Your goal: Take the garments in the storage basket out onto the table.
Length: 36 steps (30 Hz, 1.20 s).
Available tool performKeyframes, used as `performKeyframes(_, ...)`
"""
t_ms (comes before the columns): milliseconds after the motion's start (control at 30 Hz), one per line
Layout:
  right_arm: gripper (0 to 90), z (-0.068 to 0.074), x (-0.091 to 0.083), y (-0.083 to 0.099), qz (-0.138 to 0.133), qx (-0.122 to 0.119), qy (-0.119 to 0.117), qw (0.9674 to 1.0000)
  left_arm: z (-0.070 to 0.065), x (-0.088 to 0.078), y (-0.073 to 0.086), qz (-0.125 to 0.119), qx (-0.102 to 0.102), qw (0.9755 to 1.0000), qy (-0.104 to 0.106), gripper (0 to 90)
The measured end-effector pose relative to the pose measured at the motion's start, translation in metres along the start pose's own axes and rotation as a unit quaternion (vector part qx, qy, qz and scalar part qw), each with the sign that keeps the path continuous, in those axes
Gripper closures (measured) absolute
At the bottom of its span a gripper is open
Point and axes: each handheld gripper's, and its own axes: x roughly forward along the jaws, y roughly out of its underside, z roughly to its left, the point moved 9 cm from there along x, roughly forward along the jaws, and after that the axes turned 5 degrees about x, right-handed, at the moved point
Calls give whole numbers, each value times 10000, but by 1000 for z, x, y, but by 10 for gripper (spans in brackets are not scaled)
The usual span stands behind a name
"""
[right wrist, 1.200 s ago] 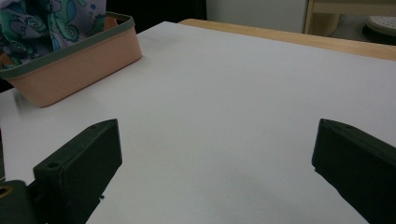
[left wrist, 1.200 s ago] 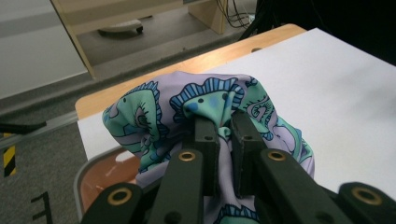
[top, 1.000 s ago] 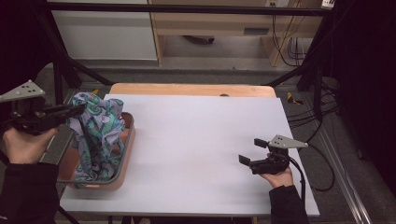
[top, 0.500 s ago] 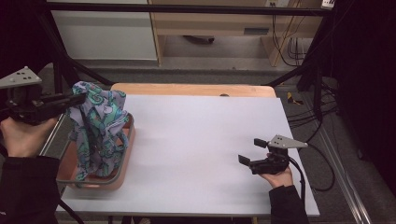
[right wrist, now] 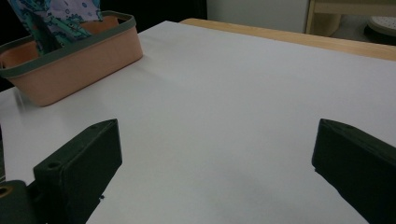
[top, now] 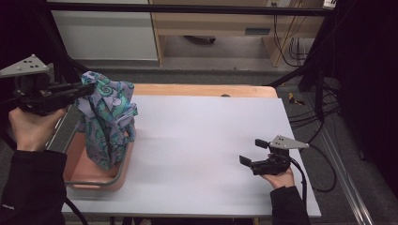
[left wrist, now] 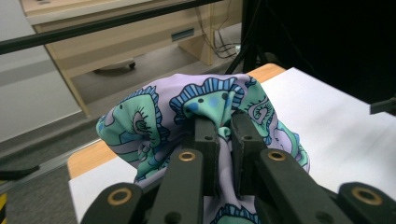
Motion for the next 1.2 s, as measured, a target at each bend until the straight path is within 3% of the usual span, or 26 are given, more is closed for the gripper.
performKeyframes(200,22,0,-1,-1,-12,5,-1,10000,-9,8,-13,-64,153,9999,22,828)
performKeyframes(700,22,0,-1,-1,-15,21,-4,10000,-37,24,-41,-298,283,9989,236,828)
performKeyframes(1200,21,0,-2,-2,-45,5,-16,10000,-56,38,-68,-757,222,9961,400,828)
